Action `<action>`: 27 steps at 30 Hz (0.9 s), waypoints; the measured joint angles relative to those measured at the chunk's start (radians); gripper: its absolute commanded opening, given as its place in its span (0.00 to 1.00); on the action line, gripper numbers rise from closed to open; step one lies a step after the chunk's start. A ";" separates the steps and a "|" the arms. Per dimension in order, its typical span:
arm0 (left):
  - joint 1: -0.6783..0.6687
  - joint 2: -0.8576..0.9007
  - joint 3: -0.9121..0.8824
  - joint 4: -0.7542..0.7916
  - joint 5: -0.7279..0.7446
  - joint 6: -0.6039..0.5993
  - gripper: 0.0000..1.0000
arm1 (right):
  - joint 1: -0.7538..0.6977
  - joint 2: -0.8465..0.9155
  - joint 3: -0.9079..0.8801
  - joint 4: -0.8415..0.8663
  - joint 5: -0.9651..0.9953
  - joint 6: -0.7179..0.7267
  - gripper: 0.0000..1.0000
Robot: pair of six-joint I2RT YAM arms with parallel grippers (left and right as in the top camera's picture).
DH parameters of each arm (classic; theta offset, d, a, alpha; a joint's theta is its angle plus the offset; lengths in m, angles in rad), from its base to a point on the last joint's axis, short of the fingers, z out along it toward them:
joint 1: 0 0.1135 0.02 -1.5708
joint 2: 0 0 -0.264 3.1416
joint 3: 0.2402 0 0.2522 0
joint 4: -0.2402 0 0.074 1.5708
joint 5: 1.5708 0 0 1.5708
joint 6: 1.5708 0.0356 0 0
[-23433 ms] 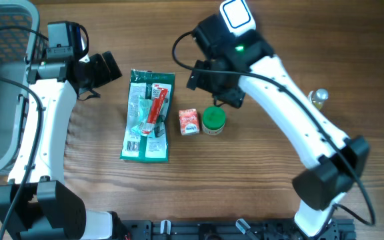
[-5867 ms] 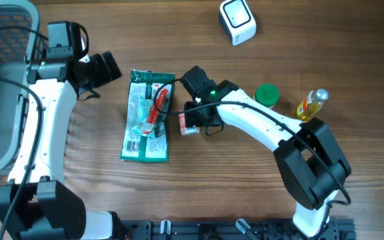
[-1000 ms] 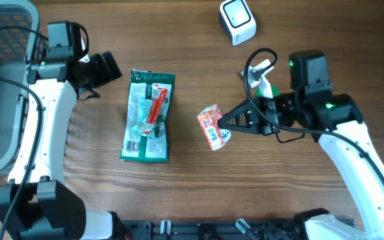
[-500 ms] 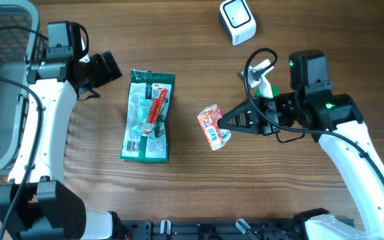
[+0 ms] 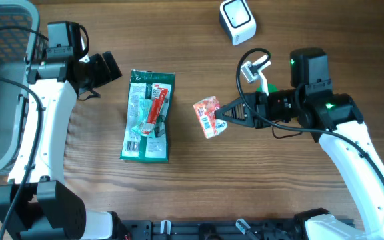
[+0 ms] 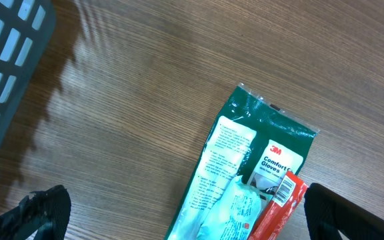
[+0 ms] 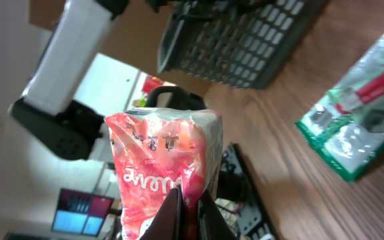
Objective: Scan the item barcode
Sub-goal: 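Lift the tissue pack and rotate it in the right gripper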
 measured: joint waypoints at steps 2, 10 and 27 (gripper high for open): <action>0.000 0.000 0.000 0.000 0.000 0.000 1.00 | 0.000 0.000 0.000 -0.001 0.029 0.001 0.04; 0.000 0.000 0.000 0.000 0.000 0.000 1.00 | 0.000 0.000 0.000 -0.053 0.182 0.003 0.04; 0.000 0.000 0.000 0.000 0.000 0.000 1.00 | 0.050 0.000 -0.001 -0.097 0.547 0.060 0.04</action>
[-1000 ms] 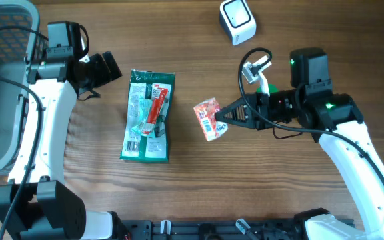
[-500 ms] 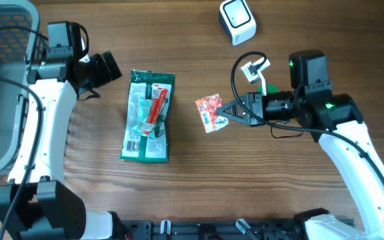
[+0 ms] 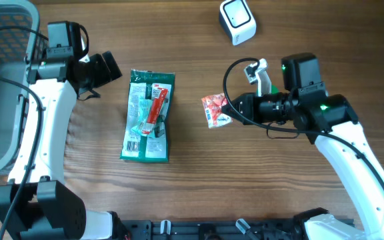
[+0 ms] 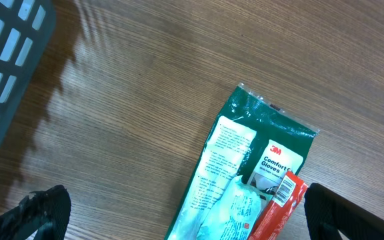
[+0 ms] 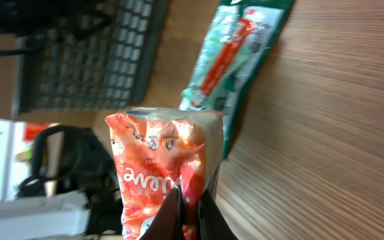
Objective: Scan the item barcode
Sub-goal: 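Lift the tissue pack and rotate it in the right gripper, then raise the tissue pack up to the white scanner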
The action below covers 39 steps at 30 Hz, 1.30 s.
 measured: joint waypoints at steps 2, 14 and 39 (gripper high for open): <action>0.000 0.000 0.000 0.000 0.000 0.000 1.00 | 0.016 0.002 0.000 -0.001 0.051 0.017 0.04; 0.000 0.000 0.000 0.000 0.000 0.000 1.00 | 0.148 0.149 0.000 -0.003 0.356 0.094 0.04; 0.000 0.000 0.000 0.000 0.000 0.000 1.00 | 0.382 0.269 0.000 0.002 0.928 0.229 0.04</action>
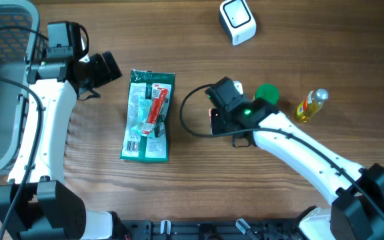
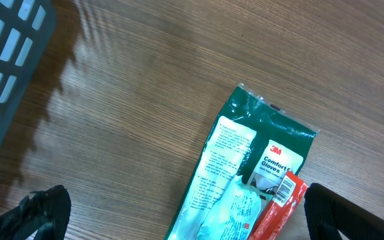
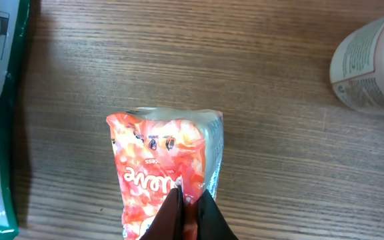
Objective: Scan the item barcode
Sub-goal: 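Raise the tissue pack up to the white scanner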
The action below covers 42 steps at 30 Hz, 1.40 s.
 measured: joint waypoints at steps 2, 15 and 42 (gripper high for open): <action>0.000 0.000 0.000 0.000 0.000 0.000 1.00 | 0.022 0.000 0.000 0.001 0.040 0.006 0.04; 0.000 0.000 0.000 0.000 0.000 0.000 1.00 | 0.065 0.000 0.000 0.031 0.119 0.010 0.04; 0.000 0.000 0.000 0.000 0.000 0.000 1.00 | -0.133 0.032 0.851 -0.319 0.147 -0.243 0.04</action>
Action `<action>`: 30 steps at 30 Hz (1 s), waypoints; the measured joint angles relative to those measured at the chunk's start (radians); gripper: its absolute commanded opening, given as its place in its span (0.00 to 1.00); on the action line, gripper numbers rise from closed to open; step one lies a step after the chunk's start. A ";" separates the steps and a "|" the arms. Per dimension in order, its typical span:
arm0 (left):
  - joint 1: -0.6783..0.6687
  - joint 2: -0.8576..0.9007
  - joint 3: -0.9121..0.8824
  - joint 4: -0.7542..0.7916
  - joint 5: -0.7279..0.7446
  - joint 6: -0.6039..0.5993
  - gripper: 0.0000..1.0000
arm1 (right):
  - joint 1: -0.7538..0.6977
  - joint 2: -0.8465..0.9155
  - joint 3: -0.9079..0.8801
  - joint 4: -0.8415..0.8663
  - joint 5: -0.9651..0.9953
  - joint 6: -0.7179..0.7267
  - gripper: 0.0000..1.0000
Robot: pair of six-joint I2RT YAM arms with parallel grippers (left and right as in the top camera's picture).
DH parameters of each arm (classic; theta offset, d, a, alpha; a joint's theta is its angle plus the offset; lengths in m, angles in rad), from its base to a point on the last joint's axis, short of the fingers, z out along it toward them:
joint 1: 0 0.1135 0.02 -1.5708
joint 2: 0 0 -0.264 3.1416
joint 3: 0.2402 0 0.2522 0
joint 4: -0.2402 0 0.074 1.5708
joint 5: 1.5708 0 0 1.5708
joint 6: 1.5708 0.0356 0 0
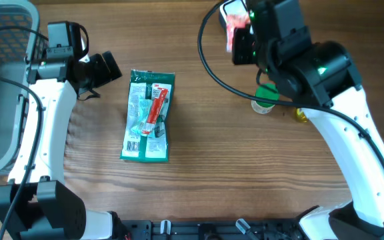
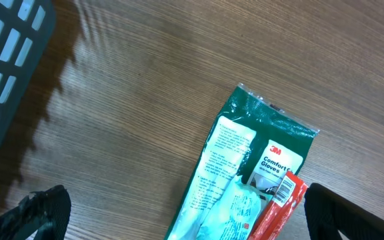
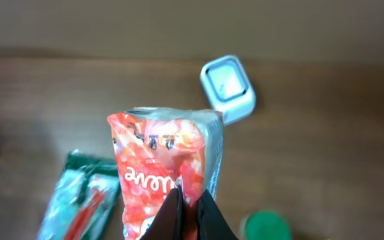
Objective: Scan the item barcode
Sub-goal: 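Raise the tissue pack up to the white scanner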
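Note:
My right gripper (image 3: 189,203) is shut on a red snack packet (image 3: 165,167), held high above the table. In the overhead view the packet (image 1: 234,30) sits at the far edge, right beside the white barcode scanner (image 1: 226,8), which the arm mostly hides. In the right wrist view the scanner (image 3: 228,88) lies below and beyond the packet's top edge. My left gripper (image 1: 102,69) stands open at the left, its fingers (image 2: 42,210) wide apart over bare wood beside the green glove pack (image 2: 245,173).
The green glove pack (image 1: 147,117) with a red item on it lies left of centre. A green-capped bottle (image 1: 265,98) and a yellow bottle (image 1: 301,115) stand under the right arm. A grey basket fills the far left.
My right gripper has gone from low over the table's middle to high at the far side, with the packet now by the scanner. The left arm has not moved.
My right gripper held the red packet sideways at the table's middle, right of the glove pack. Then it held it a little further back. Then it pointed down over the wood near the green-capped bottle. Now the packet is raised near the scanner. The left gripper stayed open throughout.

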 measured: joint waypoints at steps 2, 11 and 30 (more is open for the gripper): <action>0.000 0.000 0.000 0.000 0.000 0.000 1.00 | 0.001 0.030 0.000 0.033 0.050 -0.048 0.04; 0.000 0.000 0.000 0.000 0.000 0.000 1.00 | 0.002 0.350 -0.003 0.282 0.347 -0.334 0.04; 0.000 0.000 0.000 0.000 0.000 0.000 1.00 | -0.093 0.666 -0.009 0.790 0.541 -0.841 0.04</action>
